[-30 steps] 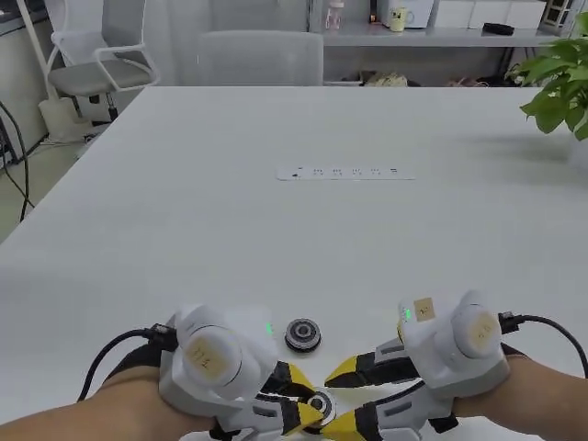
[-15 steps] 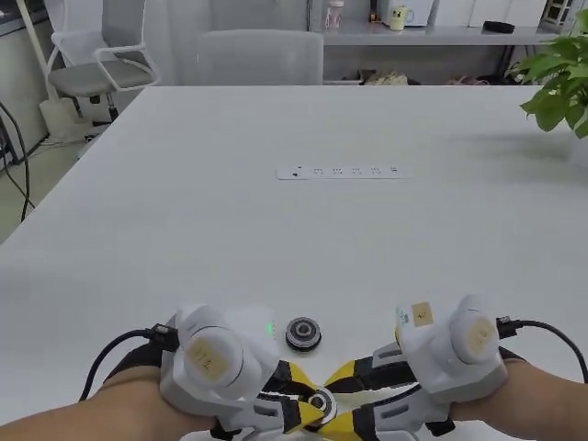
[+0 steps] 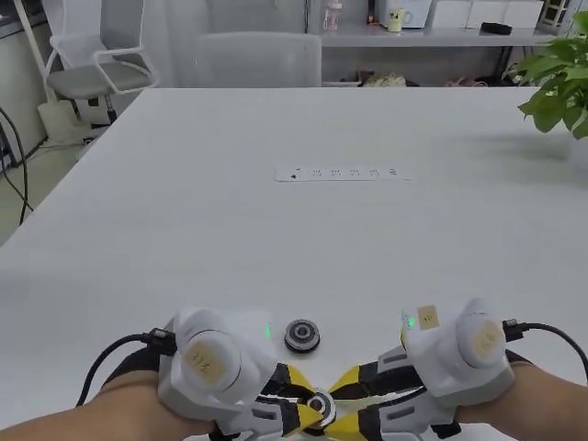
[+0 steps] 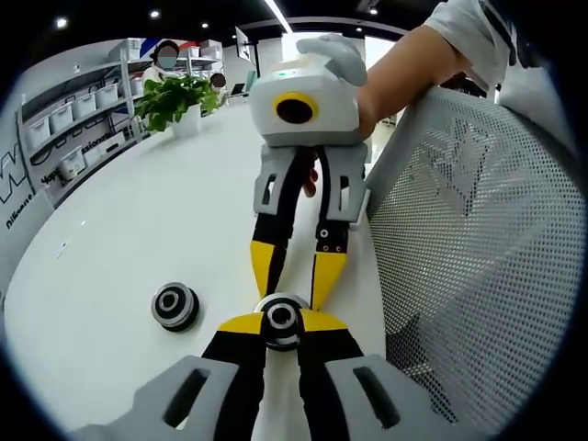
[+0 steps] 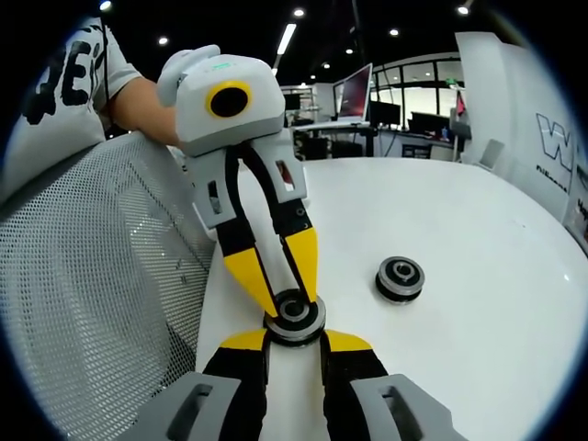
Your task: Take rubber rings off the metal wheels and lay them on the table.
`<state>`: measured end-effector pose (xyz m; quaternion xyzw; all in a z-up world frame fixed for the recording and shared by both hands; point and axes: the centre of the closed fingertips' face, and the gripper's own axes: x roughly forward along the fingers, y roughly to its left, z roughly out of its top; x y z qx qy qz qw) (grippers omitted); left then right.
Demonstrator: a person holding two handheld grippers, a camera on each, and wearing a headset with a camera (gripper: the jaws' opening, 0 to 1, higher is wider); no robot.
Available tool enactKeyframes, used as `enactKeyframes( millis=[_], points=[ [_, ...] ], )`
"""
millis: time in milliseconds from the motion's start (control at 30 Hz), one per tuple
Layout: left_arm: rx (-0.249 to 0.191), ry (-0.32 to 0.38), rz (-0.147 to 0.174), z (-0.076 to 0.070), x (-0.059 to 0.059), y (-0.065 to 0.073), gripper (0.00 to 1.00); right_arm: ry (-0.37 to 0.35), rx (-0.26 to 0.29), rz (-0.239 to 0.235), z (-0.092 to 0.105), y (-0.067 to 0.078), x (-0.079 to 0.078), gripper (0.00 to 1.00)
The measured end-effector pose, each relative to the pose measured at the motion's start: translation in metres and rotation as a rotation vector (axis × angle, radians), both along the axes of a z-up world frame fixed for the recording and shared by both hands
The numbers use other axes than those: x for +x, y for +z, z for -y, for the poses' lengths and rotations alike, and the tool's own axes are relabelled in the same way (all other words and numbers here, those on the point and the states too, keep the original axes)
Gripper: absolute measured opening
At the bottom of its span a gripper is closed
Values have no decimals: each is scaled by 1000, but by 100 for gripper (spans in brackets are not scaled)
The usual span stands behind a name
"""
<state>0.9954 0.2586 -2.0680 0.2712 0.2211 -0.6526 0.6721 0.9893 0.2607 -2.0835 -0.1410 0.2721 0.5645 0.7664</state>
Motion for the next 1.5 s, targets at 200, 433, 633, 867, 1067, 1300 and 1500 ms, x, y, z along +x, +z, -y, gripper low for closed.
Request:
enactKeyframes(
  millis=[200, 433, 633, 867, 1067, 1300, 1500],
  points=[
    [-1, 4, -2, 0, 0, 0, 8, -6, -3, -7, 2, 0, 0, 15],
    [-2, 7, -1, 0, 1, 0, 8, -8, -11, -7, 3, 0, 1, 14],
    [-2, 8, 0, 0, 1, 0, 8, -14, -28, -10, 8, -2, 1, 3],
    [-1, 7, 4, 0, 2, 0, 8, -15, -39, -6, 8, -2, 1, 1],
    [2, 8, 8, 0, 1, 0, 8, -46, -29, -41, 10, -1, 3, 0],
    [4, 10, 9, 0, 1, 0, 8, -95, 8, -95, 15, 0, 5, 0],
    [6, 11, 10, 0, 1, 0, 8, -120, 28, -128, 14, 1, 6, 0]
  ],
)
